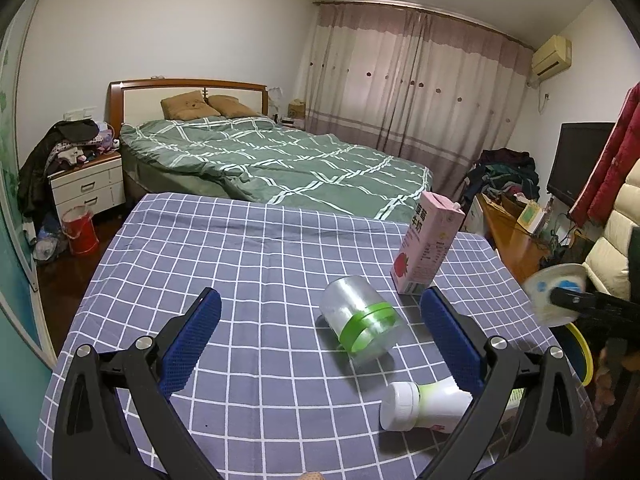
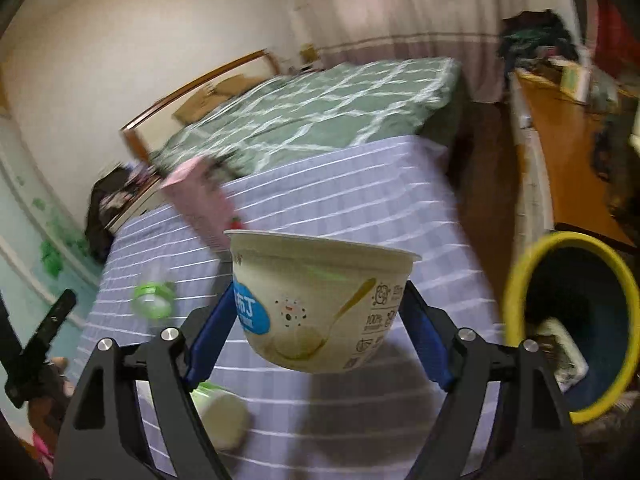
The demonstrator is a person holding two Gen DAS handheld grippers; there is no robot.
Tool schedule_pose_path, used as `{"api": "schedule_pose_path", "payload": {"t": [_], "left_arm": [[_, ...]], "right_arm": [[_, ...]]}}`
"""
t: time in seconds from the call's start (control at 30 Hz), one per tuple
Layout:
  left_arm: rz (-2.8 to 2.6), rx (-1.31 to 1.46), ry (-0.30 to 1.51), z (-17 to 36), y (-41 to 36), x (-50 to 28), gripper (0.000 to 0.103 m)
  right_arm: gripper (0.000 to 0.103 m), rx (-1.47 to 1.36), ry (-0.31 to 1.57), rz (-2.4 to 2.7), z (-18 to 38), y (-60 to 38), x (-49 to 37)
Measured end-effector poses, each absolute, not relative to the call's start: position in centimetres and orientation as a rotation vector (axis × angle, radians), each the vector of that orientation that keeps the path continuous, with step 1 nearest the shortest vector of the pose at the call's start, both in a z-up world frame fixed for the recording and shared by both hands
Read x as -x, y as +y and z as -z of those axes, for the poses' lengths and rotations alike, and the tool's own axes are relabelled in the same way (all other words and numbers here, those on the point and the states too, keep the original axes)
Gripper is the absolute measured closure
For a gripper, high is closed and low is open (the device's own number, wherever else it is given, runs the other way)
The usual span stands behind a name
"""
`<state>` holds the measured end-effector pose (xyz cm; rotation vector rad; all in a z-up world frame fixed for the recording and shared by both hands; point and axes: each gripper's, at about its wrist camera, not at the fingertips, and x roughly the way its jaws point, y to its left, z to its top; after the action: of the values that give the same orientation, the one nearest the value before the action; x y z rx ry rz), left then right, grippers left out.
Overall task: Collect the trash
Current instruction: 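Carry the yogurt cup into the yellow bin and open the right gripper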
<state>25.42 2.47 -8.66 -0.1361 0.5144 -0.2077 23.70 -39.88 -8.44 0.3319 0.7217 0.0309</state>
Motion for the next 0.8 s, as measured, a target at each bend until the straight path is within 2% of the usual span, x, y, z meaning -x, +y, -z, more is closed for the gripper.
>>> {"api": "schedule_pose_path", "payload": {"t": [0.33,0.5,0.6,0.8], "left_arm": [[0.238,0.102,0.524,9.2,1.3,-25.6,0.005],[0.25,0.082,0.53,9.4,0.7,-25.7,0.005],[0.255,0.078,0.538,9.7,0.5,-25.8,0.005],[0.289,0.065,0.548,9.9,0.0,-25.9,0.005]], "right_arm": [[0.026,-0.352,0.753,0.356,12.4,-52.2,-19.3],[0.026,-0.355,0.793,0.442,14.8,-54.5,-19.3],[0.021,-0.365,0.803,0.474,15.4,-55.6,-19.3],[0.021,-0.358,0.727,0.494,14.0,-54.9,-18.0]]}}
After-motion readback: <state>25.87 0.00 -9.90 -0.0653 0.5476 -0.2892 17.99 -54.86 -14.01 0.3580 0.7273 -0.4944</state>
